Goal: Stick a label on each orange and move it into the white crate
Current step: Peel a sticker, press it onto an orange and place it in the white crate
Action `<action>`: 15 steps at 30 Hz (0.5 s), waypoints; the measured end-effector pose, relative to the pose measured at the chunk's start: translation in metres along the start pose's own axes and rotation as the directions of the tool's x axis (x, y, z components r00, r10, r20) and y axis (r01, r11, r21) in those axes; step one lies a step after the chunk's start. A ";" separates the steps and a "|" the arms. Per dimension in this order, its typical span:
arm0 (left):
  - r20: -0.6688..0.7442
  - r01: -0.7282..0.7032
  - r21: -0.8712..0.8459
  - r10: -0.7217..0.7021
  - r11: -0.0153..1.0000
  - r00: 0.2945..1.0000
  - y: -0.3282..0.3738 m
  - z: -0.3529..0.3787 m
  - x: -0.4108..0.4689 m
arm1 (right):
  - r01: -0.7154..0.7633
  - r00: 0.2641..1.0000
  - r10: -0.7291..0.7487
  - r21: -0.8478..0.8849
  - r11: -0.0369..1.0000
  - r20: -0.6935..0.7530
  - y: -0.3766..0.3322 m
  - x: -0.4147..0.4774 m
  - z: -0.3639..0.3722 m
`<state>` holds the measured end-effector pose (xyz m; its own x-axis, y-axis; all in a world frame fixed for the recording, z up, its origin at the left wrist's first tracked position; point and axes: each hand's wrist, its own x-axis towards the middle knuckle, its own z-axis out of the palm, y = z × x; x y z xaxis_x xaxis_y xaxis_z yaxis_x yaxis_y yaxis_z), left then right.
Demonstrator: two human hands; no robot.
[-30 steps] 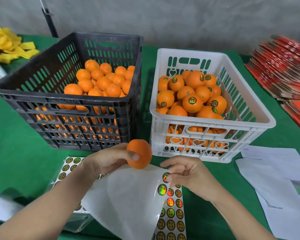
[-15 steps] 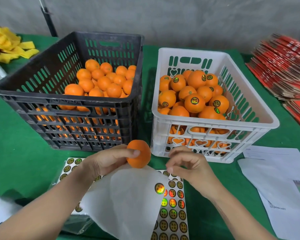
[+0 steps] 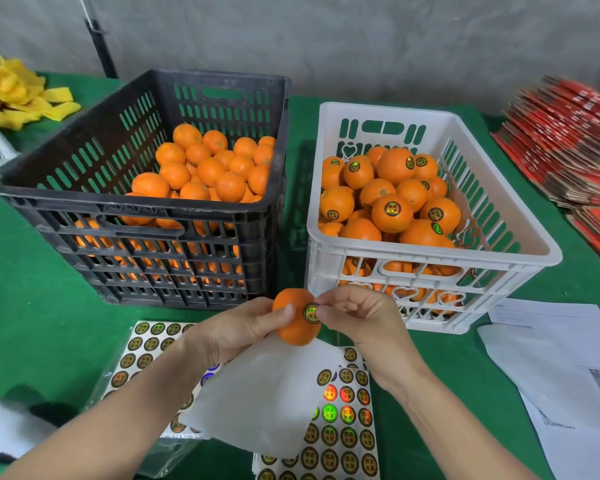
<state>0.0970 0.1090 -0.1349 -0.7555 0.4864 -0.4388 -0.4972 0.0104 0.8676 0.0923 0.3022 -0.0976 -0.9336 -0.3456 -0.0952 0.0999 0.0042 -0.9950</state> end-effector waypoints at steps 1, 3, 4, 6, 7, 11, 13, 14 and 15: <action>0.008 -0.012 0.031 0.011 0.999 1.000 0.001 0.001 -0.001 | 0.001 1.000 -0.002 -0.025 1.000 -0.003 0.000 0.000 0.001; 0.012 -0.040 0.129 0.039 0.991 0.999 0.006 0.005 -0.002 | 0.026 0.999 -0.030 -0.134 0.991 -0.028 0.001 0.000 0.002; 0.014 -0.056 0.172 0.055 0.983 0.998 0.009 0.007 -0.003 | 0.046 0.997 -0.056 -0.207 0.977 -0.044 0.002 -0.001 0.003; 0.033 -0.096 0.218 0.090 0.971 0.995 0.014 0.009 -0.004 | 0.084 0.993 -0.108 -0.338 0.937 -0.055 0.002 -0.003 0.002; 0.050 -0.118 0.235 0.109 0.965 0.993 0.016 0.010 -0.004 | 0.076 0.993 -0.105 -0.383 0.921 -0.055 0.002 -0.004 -0.001; 0.174 -0.171 0.288 0.124 0.942 0.977 0.028 0.014 -0.007 | -0.024 0.982 0.100 -0.421 0.907 0.160 -0.005 -0.003 -0.017; 0.224 -0.179 0.314 0.110 0.932 0.968 0.035 0.017 -0.005 | 0.009 0.932 0.136 -0.395 0.918 0.337 -0.015 -0.002 -0.020; 0.234 -0.185 0.322 0.111 0.929 0.966 0.039 0.017 -0.004 | 0.031 0.915 0.129 -0.385 0.922 0.382 -0.020 -0.001 -0.021; 0.240 -0.197 0.323 0.121 0.926 0.963 0.042 0.018 -0.002 | 0.059 0.908 0.114 -0.390 0.919 0.404 -0.026 0.001 -0.022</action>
<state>0.0854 0.1241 -0.0938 -0.6852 0.6797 -0.2617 -0.1742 0.1959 0.9650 0.0815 0.3226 -0.0727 -0.6970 -0.6922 -0.1871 -0.0973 0.3499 -0.9317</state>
